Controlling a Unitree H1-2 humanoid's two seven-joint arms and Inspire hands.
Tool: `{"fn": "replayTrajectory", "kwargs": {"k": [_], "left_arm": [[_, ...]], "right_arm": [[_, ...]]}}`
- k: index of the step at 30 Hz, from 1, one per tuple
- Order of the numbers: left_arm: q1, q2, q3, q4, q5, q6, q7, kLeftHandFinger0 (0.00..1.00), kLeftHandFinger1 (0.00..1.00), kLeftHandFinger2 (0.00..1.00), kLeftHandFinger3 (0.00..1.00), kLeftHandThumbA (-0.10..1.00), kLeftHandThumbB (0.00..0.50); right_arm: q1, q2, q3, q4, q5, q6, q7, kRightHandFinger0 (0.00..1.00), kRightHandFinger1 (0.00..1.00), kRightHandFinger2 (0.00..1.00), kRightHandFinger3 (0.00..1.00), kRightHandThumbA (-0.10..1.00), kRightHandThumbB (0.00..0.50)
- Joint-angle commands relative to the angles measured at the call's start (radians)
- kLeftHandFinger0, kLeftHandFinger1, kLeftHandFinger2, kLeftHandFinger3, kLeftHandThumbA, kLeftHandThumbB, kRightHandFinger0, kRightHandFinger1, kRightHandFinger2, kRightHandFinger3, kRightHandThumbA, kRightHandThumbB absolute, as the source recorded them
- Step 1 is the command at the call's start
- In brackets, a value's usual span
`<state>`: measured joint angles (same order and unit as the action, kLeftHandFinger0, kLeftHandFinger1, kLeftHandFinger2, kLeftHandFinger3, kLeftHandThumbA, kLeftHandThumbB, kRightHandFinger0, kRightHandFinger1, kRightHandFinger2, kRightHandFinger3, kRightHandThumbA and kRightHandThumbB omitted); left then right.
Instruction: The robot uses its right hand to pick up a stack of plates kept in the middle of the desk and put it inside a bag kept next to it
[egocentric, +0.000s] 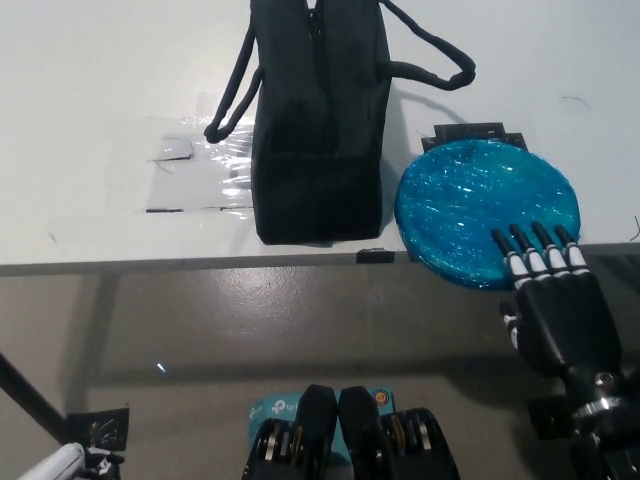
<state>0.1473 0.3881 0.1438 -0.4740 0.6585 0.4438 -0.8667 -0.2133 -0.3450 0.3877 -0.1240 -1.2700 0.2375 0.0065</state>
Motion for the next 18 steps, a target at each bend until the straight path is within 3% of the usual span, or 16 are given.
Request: {"fn": "replayTrajectory", "kwargs": {"k": [1,5,18], "left_arm": [[-0.028,-0.005,0.032,-0.052,0.071,0.026,-0.085,0.71,0.75,0.82,0.99,-0.10,0.011],[-0.035,-0.009,0.038,-0.043,0.076,0.026,-0.095,0.69,0.73,0.81,0.99,-0.10,0.013],[-0.049,-0.026,0.061,-0.053,0.104,0.026,-0.138,0.69,0.74,0.81,0.95,-0.10,0.013]], "right_arm": [[-0.055,-0.002,0.013,0.032,-0.116,0.013,-0.044,1.00,1.00,1.00,1.00,0.56,0.500],[-0.057,0.005,0.008,0.074,-0.073,0.006,-0.046,1.00,1.00,1.00,1.00,0.50,0.500],[-0.093,0.025,-0.011,0.179,-0.053,0.057,0.038,1.00,1.00,1.00,1.00,0.48,0.500]]}}
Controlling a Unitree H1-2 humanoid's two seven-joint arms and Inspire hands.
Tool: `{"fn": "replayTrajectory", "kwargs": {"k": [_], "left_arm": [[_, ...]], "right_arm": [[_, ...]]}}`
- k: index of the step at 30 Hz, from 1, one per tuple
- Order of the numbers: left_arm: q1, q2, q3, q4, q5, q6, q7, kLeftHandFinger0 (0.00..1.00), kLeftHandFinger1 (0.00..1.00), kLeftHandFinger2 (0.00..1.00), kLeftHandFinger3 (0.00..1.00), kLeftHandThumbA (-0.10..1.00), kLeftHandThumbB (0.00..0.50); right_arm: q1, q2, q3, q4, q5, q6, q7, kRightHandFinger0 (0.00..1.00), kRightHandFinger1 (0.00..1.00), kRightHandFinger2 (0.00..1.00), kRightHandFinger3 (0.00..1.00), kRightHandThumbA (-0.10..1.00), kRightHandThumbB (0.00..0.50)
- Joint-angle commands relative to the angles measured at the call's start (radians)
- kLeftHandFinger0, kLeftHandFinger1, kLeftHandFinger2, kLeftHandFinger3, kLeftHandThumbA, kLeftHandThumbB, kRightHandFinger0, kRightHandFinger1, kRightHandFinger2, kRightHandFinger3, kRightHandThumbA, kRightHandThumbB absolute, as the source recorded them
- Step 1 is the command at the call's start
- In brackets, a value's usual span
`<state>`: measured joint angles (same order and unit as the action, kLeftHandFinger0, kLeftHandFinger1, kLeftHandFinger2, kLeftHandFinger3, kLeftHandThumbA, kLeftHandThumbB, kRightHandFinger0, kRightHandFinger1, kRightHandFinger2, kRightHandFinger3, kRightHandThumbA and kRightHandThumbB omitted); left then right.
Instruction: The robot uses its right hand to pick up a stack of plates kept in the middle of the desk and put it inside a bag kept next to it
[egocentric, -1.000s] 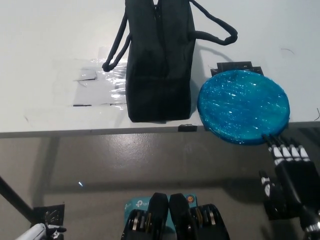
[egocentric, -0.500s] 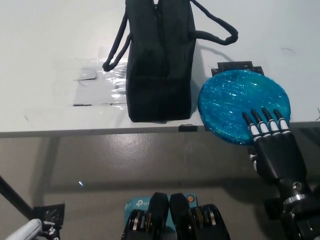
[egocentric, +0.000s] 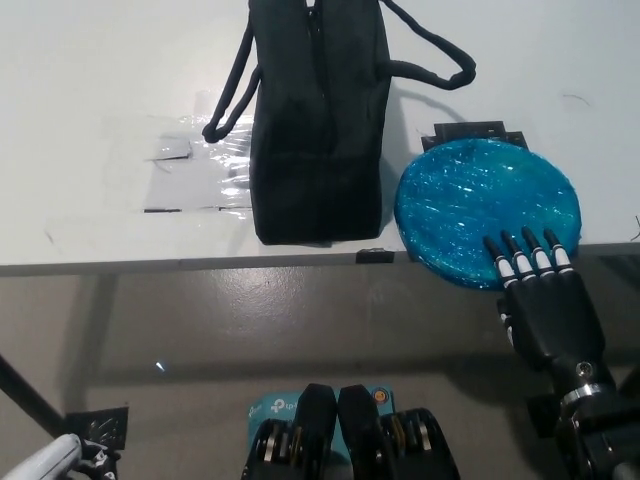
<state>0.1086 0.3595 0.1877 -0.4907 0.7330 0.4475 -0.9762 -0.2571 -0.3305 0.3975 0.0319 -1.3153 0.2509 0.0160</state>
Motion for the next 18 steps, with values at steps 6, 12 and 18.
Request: {"fn": "replayTrajectory", "kwargs": {"k": [6,12,18], "left_arm": [[-0.007,0.014,0.009,-0.044,0.029,0.023,-0.033,0.70,0.74,0.80,0.92,-0.10,0.009],[-0.003,0.016,0.009,-0.051,0.022,0.023,-0.023,0.69,0.72,0.80,0.94,-0.10,0.000],[0.003,0.033,-0.011,-0.042,-0.026,0.023,0.032,0.70,0.73,0.81,0.92,-0.10,0.000]], "right_arm": [[-0.097,0.024,-0.020,0.144,-0.024,0.072,-0.021,1.00,1.00,1.00,1.00,0.34,0.500],[-0.187,0.039,-0.017,0.296,-0.031,0.066,-0.299,1.00,1.00,1.00,1.00,0.22,0.500],[-0.313,-0.008,-0.002,0.445,0.079,-0.216,-0.639,0.18,0.00,0.00,1.00,-0.07,0.148]]}}
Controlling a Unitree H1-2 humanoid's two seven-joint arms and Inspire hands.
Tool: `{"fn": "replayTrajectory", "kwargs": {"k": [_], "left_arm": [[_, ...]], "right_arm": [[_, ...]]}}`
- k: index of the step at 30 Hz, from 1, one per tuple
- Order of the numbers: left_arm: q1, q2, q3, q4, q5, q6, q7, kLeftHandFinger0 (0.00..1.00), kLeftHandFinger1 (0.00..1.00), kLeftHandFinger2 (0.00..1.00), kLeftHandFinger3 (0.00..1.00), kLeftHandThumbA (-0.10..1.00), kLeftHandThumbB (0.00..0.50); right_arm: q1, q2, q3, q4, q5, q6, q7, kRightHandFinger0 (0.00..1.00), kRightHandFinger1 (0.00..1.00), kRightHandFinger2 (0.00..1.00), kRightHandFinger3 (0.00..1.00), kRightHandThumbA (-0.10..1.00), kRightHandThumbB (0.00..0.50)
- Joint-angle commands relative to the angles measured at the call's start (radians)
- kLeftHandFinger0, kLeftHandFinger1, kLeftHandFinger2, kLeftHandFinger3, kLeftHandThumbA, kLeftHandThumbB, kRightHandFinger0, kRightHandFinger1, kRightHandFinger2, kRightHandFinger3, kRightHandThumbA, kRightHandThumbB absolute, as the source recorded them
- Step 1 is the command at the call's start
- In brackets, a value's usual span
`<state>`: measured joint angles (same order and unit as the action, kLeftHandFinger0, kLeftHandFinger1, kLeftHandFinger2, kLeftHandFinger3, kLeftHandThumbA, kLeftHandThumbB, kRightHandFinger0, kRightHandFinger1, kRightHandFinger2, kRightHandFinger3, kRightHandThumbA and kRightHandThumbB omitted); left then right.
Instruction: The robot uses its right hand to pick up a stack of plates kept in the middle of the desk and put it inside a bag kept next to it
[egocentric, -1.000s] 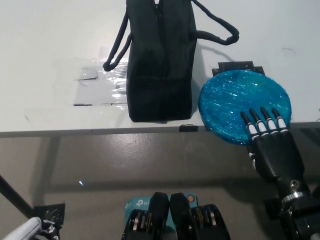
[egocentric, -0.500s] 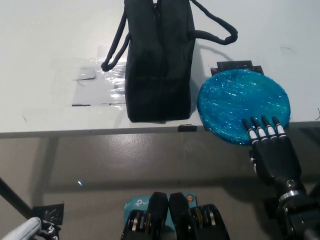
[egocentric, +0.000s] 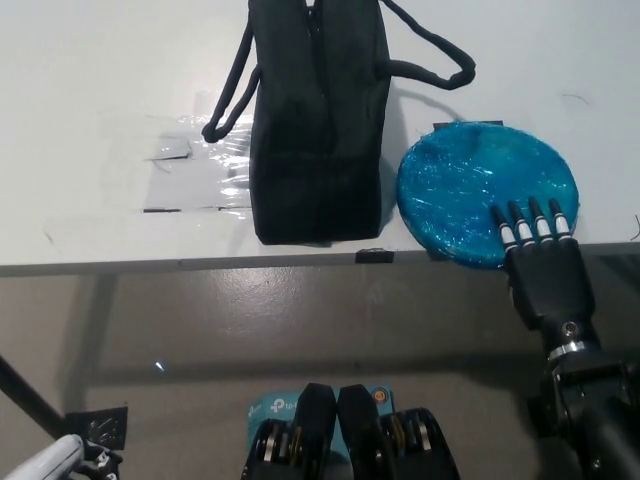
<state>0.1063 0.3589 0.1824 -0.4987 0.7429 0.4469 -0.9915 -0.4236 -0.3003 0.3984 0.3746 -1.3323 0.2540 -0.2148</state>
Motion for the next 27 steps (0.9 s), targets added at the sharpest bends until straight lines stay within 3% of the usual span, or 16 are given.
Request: {"fn": "replayTrajectory", "kwargs": {"k": [1,2,4,5,6,7,8,9,12,13,15,18,19,22,24,27], "left_arm": [[0.006,0.027,-0.002,-0.034,-0.044,0.023,0.053,0.71,0.74,0.81,0.93,-0.10,0.000],[0.007,0.029,-0.004,-0.035,-0.045,0.023,0.055,0.71,0.74,0.82,0.93,-0.10,0.000],[0.008,0.038,-0.012,-0.034,-0.046,0.023,0.064,0.71,0.74,0.80,0.92,-0.10,0.000],[0.008,0.039,-0.012,-0.033,-0.046,0.023,0.064,0.71,0.74,0.80,0.92,-0.10,0.000],[0.007,0.035,-0.007,-0.035,-0.054,0.023,0.065,0.71,0.74,0.80,0.92,-0.10,0.000],[0.007,0.033,-0.004,-0.034,-0.055,0.023,0.066,0.71,0.74,0.80,0.92,-0.10,0.000],[0.009,0.035,-0.008,-0.032,-0.054,0.023,0.067,0.71,0.74,0.80,0.92,-0.10,0.000],[0.010,0.038,-0.014,-0.030,-0.055,0.022,0.069,0.71,0.74,0.80,0.92,-0.10,0.000],[0.011,0.036,-0.012,-0.033,-0.052,0.023,0.066,0.73,0.75,0.81,0.93,-0.10,0.000],[0.011,0.034,-0.008,-0.035,-0.054,0.023,0.066,0.73,0.75,0.81,0.94,-0.10,0.000],[0.011,0.030,0.001,-0.034,-0.050,0.023,0.063,0.73,0.75,0.81,0.94,-0.10,0.000],[0.011,0.034,0.000,-0.030,-0.055,0.023,0.069,0.73,0.75,0.81,0.94,-0.10,0.000],[0.011,0.035,-0.001,-0.031,-0.053,0.023,0.067,0.73,0.75,0.81,0.94,-0.10,0.000],[0.010,0.030,0.002,-0.022,-0.063,0.023,0.079,0.74,0.76,0.82,0.95,-0.10,0.000],[0.010,0.023,0.010,-0.021,-0.061,0.023,0.079,0.73,0.75,0.82,0.94,-0.10,0.000],[0.010,0.014,0.019,-0.020,-0.057,0.023,0.077,0.74,0.76,0.82,0.95,-0.10,0.000]], "right_arm": [[-0.149,-0.053,0.012,0.077,0.092,-0.247,-0.394,0.01,0.00,0.02,0.81,-0.08,0.119],[-0.153,-0.057,0.021,0.074,0.084,-0.251,-0.394,0.00,0.00,0.00,0.66,-0.07,0.113],[-0.153,-0.056,0.029,0.070,0.089,-0.274,-0.412,0.00,0.00,0.06,0.17,-0.10,0.081],[-0.151,-0.055,0.029,0.070,0.096,-0.281,-0.414,0.00,0.00,0.17,0.10,-0.10,0.077],[-0.133,-0.042,0.011,0.042,0.155,-0.333,-0.404,0.00,0.00,0.07,0.01,-0.10,0.106],[-0.129,-0.042,0.012,0.033,0.156,-0.332,-0.399,0.00,0.00,0.05,0.00,-0.10,0.134],[-0.115,-0.042,0.010,0.011,0.172,-0.341,-0.371,0.00,0.00,0.00,0.01,-0.10,0.325],[-0.103,-0.044,0.009,-0.008,0.182,-0.344,-0.348,0.00,0.00,0.00,0.06,-0.10,0.442],[-0.086,-0.040,-0.003,-0.038,0.215,-0.349,-0.303,0.00,0.00,0.00,0.04,-0.10,0.493],[-0.061,-0.020,-0.050,-0.077,0.321,-0.361,-0.230,0.00,0.00,0.01,0.07,-0.10,0.434],[-0.041,0.024,-0.124,-0.121,0.456,-0.323,-0.130,0.00,0.00,0.03,0.01,-0.10,0.395],[-0.014,0.091,-0.239,-0.184,0.662,-0.265,-0.035,0.00,0.02,0.29,0.05,-0.10,0.339],[-0.005,0.118,-0.286,-0.215,0.730,-0.220,0.000,0.00,0.00,0.29,0.10,-0.10,0.338],[-0.010,0.209,-0.450,-0.272,0.988,-0.136,0.045,0.00,0.00,0.03,0.09,-0.10,0.320],[-0.017,0.266,-0.588,-0.324,1.218,-0.048,0.099,0.00,0.00,0.00,0.08,-0.10,0.203],[-0.020,0.294,-0.686,-0.372,1.330,0.035,0.120,0.00,0.00,0.08,0.15,-0.10,0.116]]}}
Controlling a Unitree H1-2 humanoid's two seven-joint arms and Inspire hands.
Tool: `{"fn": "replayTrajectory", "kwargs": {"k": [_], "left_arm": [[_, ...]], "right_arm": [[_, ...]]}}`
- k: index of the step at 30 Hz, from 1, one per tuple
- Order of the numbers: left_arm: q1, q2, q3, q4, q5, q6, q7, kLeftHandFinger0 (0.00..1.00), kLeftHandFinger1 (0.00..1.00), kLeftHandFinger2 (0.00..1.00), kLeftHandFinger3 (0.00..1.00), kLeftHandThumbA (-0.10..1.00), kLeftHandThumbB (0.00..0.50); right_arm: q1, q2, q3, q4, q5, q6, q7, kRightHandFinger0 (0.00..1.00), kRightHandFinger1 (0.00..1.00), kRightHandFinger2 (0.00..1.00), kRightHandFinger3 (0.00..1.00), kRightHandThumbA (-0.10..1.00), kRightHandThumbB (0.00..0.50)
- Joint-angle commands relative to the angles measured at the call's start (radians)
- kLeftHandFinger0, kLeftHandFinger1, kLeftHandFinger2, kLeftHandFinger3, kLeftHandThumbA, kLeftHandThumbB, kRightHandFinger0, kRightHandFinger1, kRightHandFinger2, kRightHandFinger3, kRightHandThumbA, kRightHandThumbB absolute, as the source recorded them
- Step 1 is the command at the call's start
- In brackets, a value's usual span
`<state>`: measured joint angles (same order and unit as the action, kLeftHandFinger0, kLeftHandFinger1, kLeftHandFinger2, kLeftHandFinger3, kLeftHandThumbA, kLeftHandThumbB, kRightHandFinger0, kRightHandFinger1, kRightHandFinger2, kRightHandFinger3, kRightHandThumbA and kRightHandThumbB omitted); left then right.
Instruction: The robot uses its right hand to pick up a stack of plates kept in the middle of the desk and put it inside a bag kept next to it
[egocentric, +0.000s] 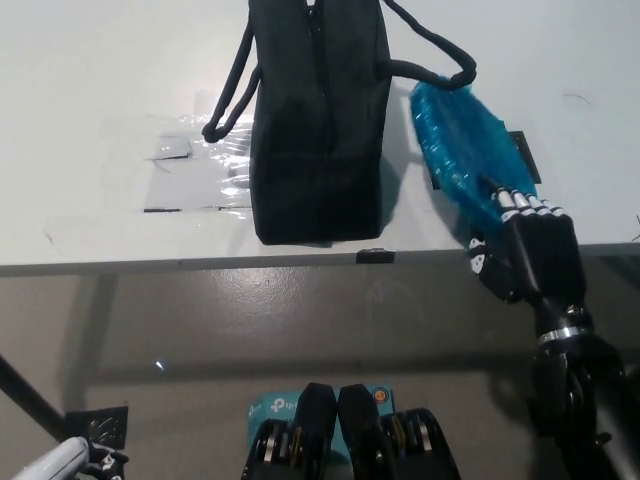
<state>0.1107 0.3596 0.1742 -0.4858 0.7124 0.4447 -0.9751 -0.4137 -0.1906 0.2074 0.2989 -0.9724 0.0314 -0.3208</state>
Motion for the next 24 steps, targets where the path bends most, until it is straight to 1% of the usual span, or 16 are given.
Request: {"fn": "replayTrajectory", "kwargs": {"k": [1,2,4,6,7,8,9,11,13,16,17,18,19,20,23,24], "left_arm": [[0.009,0.001,0.039,-0.032,-0.040,0.025,0.067,0.74,0.76,0.83,0.95,-0.10,0.000],[0.009,0.001,0.040,-0.032,-0.040,0.025,0.066,0.74,0.76,0.83,0.95,-0.10,0.000],[0.013,-0.002,0.049,-0.031,-0.048,0.025,0.071,0.74,0.76,0.83,0.94,-0.10,0.000],[0.012,-0.008,0.055,-0.026,-0.045,0.025,0.073,0.74,0.76,0.82,0.94,-0.10,0.000],[0.012,-0.012,0.064,-0.026,-0.045,0.025,0.072,0.74,0.76,0.83,0.94,-0.10,0.000],[0.011,-0.014,0.067,-0.025,-0.044,0.025,0.069,0.74,0.76,0.83,0.94,-0.10,0.000],[0.011,-0.014,0.066,-0.025,-0.044,0.025,0.070,0.74,0.76,0.83,0.93,-0.10,0.000],[0.014,-0.013,0.068,-0.023,-0.046,0.025,0.075,0.74,0.76,0.83,0.93,-0.10,0.000],[0.014,-0.014,0.069,-0.028,-0.047,0.025,0.071,0.74,0.76,0.83,0.92,-0.10,0.000],[0.013,-0.014,0.066,-0.033,-0.041,0.025,0.067,0.74,0.76,0.83,0.92,-0.10,0.000],[0.012,-0.015,0.066,-0.031,-0.042,0.025,0.068,0.74,0.77,0.83,0.92,-0.10,0.000],[0.012,-0.015,0.065,-0.030,-0.043,0.025,0.071,0.74,0.76,0.82,0.91,-0.10,0.000],[0.010,-0.011,0.061,-0.030,-0.041,0.025,0.073,0.74,0.76,0.82,0.90,-0.10,0.000],[0.007,-0.006,0.055,-0.030,-0.036,0.025,0.072,0.74,0.76,0.82,0.91,-0.10,0.000],[0.007,-0.011,0.060,-0.036,-0.031,0.025,0.065,0.75,0.77,0.83,0.93,-0.10,0.000],[0.004,-0.013,0.062,-0.038,-0.032,0.025,0.064,0.75,0.77,0.83,0.93,-0.10,0.000]], "right_arm": [[-0.037,0.196,-0.538,-0.321,0.999,0.301,0.219,0.00,0.00,0.12,0.20,-0.10,0.060],[-0.034,0.195,-0.548,-0.327,1.011,0.296,0.221,0.00,0.00,0.12,0.21,-0.10,0.041],[-0.047,0.212,-0.588,-0.344,1.045,0.331,0.213,0.00,0.00,0.10,0.20,-0.10,0.047],[-0.048,0.224,-0.640,-0.380,1.103,0.356,0.194,0.00,0.00,0.13,0.24,-0.10,0.126],[-0.051,0.227,-0.653,-0.389,1.120,0.357,0.191,0.00,0.00,0.11,0.21,-0.10,0.176],[-0.047,0.227,-0.662,-0.404,1.129,0.356,0.186,0.00,0.00,0.11,0.21,-0.10,0.181],[-0.045,0.230,-0.670,-0.412,1.137,0.356,0.180,0.00,0.00,0.12,0.24,-0.10,0.167],[-0.042,0.238,-0.692,-0.431,1.163,0.361,0.173,0.00,0.00,0.13,0.24,-0.10,0.160],[-0.051,0.246,-0.736,-0.460,1.210,0.401,0.161,0.00,0.00,0.12,0.25,-0.10,0.005],[-0.068,0.236,-0.731,-0.459,1.217,0.376,0.170,0.00,0.00,0.10,0.21,-0.10,0.000],[-0.074,0.227,-0.722,-0.454,1.217,0.360,0.183,0.00,0.00,0.12,0.21,-0.10,0.000],[-0.083,0.224,-0.721,-0.457,1.213,0.365,0.187,0.00,0.00,0.12,0.18,-0.10,0.030],[-0.100,0.220,-0.719,-0.463,1.202,0.376,0.188,0.00,0.00,0.06,0.10,-0.10,0.059],[-0.128,0.213,-0.716,-0.471,1.187,0.392,0.188,0.00,0.00,0.01,0.04,-0.10,0.108],[-0.182,0.176,-0.685,-0.476,1.155,0.392,0.223,0.00,0.00,0.00,0.00,-0.10,0.182],[-0.196,0.170,-0.681,-0.476,1.152,0.392,0.227,0.00,0.00,0.00,0.00,-0.10,0.186]]}}
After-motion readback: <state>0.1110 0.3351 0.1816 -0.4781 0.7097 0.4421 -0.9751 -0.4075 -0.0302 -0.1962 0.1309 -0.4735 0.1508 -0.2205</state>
